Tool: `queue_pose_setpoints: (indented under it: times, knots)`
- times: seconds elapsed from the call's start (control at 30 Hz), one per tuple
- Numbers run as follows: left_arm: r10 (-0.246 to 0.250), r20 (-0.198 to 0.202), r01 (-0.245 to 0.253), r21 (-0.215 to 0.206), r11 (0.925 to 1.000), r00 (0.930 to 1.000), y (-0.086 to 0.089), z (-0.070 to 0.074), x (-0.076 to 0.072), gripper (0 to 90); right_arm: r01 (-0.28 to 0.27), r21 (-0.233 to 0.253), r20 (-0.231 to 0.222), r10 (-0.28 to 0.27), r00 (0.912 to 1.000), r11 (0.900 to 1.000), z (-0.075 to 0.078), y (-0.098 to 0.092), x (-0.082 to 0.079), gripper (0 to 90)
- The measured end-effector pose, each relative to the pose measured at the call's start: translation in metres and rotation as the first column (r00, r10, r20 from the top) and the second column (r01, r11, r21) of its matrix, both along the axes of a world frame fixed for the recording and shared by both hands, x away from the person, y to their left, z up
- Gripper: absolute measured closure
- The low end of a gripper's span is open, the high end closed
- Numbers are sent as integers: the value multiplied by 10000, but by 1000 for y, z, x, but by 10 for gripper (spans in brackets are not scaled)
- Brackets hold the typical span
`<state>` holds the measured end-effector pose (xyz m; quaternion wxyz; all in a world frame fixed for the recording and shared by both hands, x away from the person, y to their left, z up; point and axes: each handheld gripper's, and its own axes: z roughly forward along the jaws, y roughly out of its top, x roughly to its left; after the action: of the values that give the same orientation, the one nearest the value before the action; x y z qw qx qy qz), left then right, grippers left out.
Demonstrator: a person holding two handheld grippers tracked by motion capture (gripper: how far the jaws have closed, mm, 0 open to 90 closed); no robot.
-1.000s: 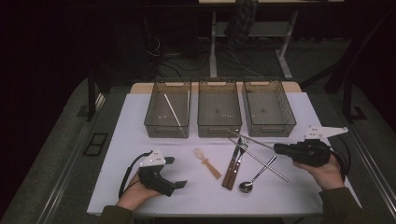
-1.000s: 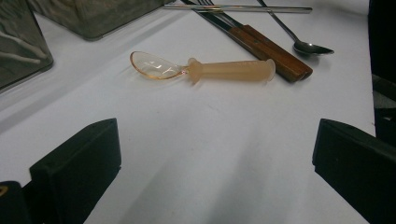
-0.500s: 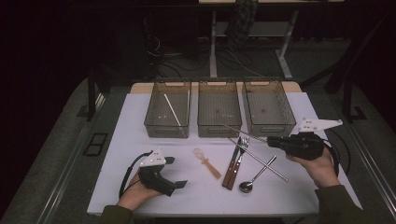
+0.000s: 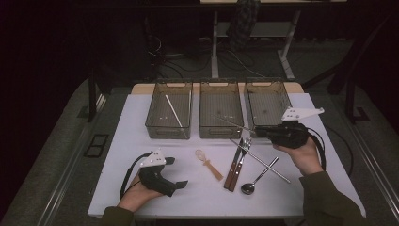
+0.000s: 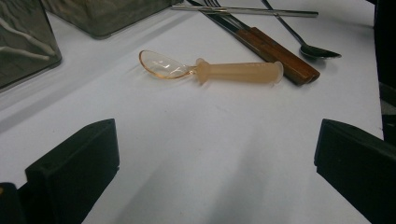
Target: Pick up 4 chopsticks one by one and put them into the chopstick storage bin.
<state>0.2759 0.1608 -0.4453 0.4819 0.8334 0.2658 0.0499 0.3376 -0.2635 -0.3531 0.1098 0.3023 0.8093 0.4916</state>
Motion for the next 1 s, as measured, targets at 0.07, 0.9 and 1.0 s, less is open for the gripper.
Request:
queue_pose_setpoints:
  times: [0.07,0.9,1.0]
  knots:
    - [5,11,-5,-9,10000,10000,0,0,0,0,20,-61,24,-20,10000,10000,2,6,5,849]
    - [-3,42,3,-42,10000,10000,2,2,-1,0,206,-416,-61,-209,9998,9989,16,91,63,848]
    - [-1,29,1,-44,10000,10000,2,2,0,0,227,-472,-127,-233,9996,9986,16,102,69,848]
